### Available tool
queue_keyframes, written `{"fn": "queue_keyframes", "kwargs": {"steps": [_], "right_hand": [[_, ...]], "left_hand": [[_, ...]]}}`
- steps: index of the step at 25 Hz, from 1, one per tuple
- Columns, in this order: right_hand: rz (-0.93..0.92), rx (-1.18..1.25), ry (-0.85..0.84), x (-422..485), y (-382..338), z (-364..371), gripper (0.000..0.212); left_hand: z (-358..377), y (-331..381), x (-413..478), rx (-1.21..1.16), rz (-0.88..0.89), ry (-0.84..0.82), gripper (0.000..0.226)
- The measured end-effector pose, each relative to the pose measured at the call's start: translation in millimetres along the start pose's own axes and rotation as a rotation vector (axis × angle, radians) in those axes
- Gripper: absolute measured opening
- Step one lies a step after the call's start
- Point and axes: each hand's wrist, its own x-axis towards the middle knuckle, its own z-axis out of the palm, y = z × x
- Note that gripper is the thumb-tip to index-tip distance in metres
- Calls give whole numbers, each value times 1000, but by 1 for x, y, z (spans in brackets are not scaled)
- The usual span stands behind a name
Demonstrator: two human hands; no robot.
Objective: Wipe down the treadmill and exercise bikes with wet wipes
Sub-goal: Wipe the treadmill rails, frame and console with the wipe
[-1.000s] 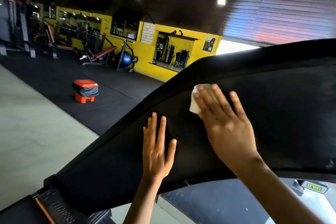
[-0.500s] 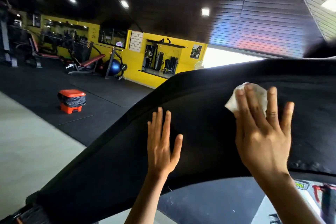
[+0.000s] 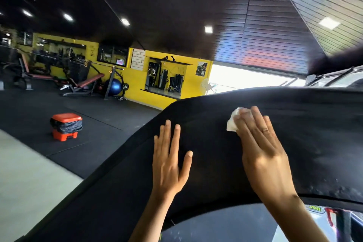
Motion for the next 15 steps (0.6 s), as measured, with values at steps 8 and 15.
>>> {"fn": "queue_keyframes", "kwargs": {"steps": [8,15], "right_hand": [[-176,-106,-200,51,-83,81,50],[21,-178,-93,45,-53,63,46]], "left_hand": [[-9,-46,15,-7,-154,2,71],[-4,-57,10,-12,-95,56,66]]}}
